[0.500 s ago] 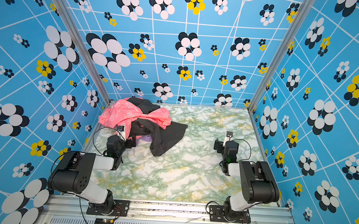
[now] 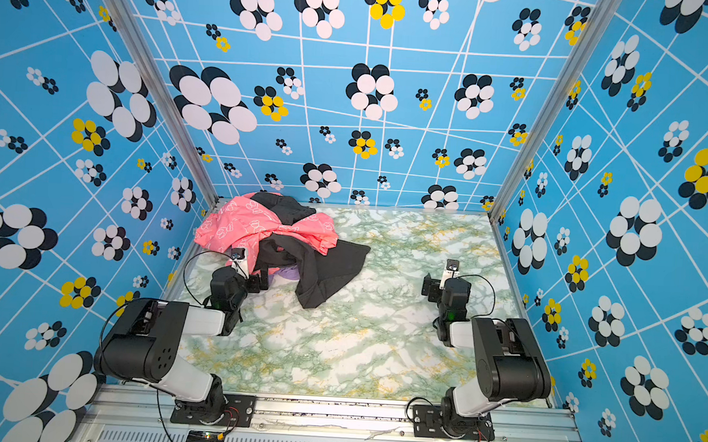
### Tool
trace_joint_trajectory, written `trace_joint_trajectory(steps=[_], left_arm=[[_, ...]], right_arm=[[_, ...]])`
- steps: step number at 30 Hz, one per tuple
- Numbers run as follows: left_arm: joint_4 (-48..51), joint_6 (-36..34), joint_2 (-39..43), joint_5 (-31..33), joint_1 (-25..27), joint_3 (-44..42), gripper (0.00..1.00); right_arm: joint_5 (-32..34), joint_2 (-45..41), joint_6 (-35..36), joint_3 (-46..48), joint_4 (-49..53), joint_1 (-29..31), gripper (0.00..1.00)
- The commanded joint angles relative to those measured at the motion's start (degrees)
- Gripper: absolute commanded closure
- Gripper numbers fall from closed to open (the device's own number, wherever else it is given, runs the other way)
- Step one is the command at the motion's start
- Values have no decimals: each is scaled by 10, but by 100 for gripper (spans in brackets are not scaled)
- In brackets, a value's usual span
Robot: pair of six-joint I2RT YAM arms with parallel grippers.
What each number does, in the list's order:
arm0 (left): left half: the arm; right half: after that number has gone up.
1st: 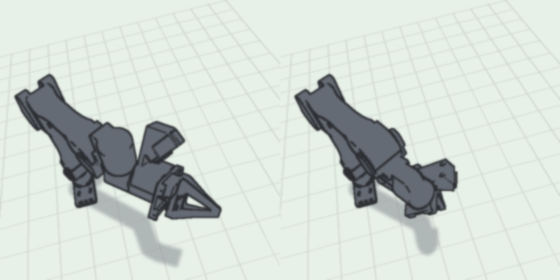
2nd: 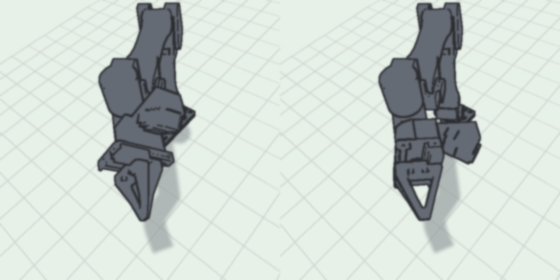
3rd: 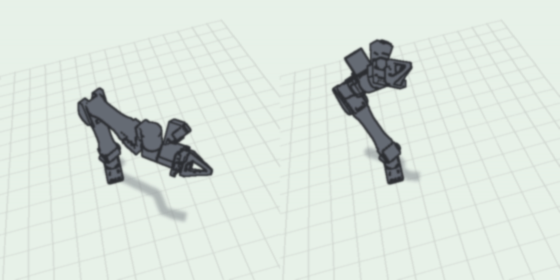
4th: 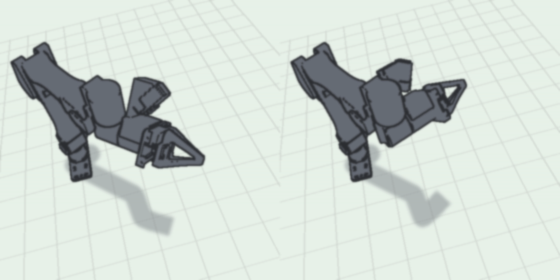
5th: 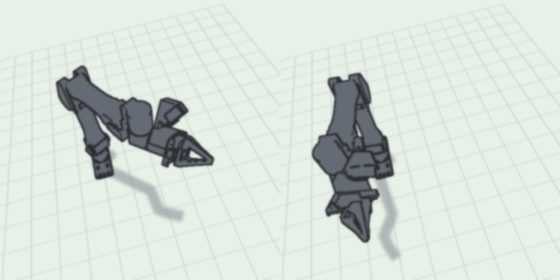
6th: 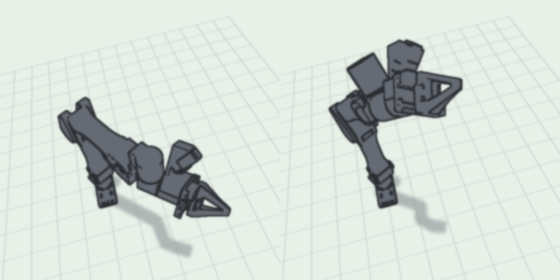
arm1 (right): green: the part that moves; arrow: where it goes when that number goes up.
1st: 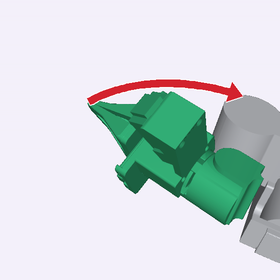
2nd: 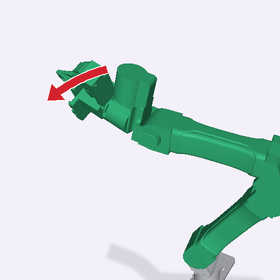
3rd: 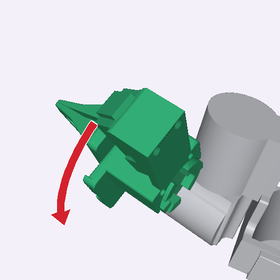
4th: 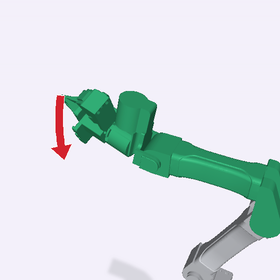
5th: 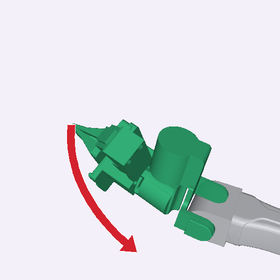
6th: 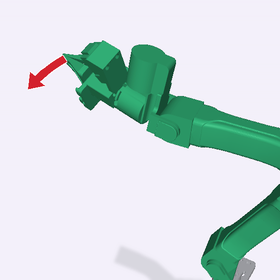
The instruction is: Pick out a specific cloth from the pile
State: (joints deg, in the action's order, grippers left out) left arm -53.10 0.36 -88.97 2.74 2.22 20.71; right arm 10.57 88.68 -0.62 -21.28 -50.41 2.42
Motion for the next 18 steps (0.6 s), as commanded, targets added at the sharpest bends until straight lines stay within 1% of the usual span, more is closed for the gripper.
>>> trace_joint_trajectory(steps=[1, 18], left_arm=[[3, -4, 1, -7, -3, 12, 1], [2, 0, 2, -16, -10, 11, 1]], right_arm=[[1, -3, -4, -9, -8, -3, 1], [1, -3, -5, -9, -8, -4, 1]])
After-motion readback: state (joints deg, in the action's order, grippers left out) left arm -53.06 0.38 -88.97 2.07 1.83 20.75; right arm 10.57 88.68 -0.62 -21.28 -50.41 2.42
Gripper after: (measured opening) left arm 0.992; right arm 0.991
